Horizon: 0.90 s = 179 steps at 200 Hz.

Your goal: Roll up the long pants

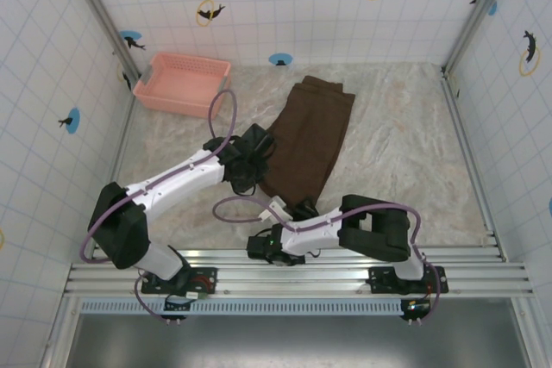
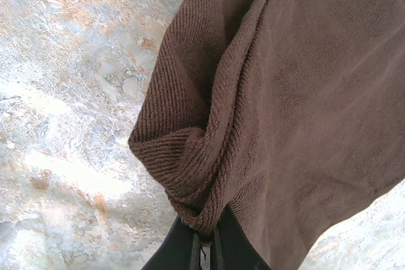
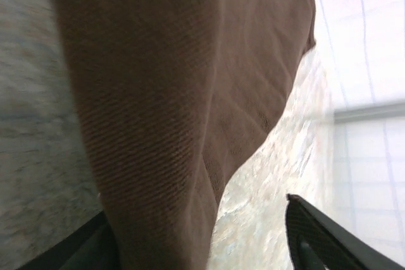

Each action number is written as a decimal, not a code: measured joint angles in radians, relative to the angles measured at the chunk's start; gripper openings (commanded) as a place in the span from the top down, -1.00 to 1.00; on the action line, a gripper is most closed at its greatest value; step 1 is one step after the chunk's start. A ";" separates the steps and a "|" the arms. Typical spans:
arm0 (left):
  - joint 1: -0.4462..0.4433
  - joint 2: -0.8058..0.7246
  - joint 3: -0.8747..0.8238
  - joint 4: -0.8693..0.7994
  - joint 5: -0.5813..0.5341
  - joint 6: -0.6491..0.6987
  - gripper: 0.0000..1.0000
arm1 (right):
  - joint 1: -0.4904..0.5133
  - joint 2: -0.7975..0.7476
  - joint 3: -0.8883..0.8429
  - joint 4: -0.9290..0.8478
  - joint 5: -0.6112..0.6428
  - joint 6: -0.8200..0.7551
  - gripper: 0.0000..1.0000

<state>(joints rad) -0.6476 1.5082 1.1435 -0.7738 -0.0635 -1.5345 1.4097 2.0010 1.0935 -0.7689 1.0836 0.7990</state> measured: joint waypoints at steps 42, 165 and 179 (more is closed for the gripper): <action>0.001 0.006 0.008 -0.012 0.003 0.010 1.00 | -0.038 0.000 -0.015 0.061 -0.022 -0.042 0.38; 0.030 -0.023 -0.001 -0.050 -0.098 0.047 -0.95 | -0.157 -0.220 -0.069 0.208 -0.383 -0.372 1.00; 0.033 -0.066 -0.024 -0.047 -0.120 0.047 -0.95 | -0.226 -0.257 -0.069 0.224 -0.482 -0.430 1.00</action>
<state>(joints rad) -0.6144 1.4425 1.1194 -0.8211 -0.1833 -1.4879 1.1835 1.7439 1.0245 -0.5449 0.6018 0.3691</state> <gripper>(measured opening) 0.973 0.104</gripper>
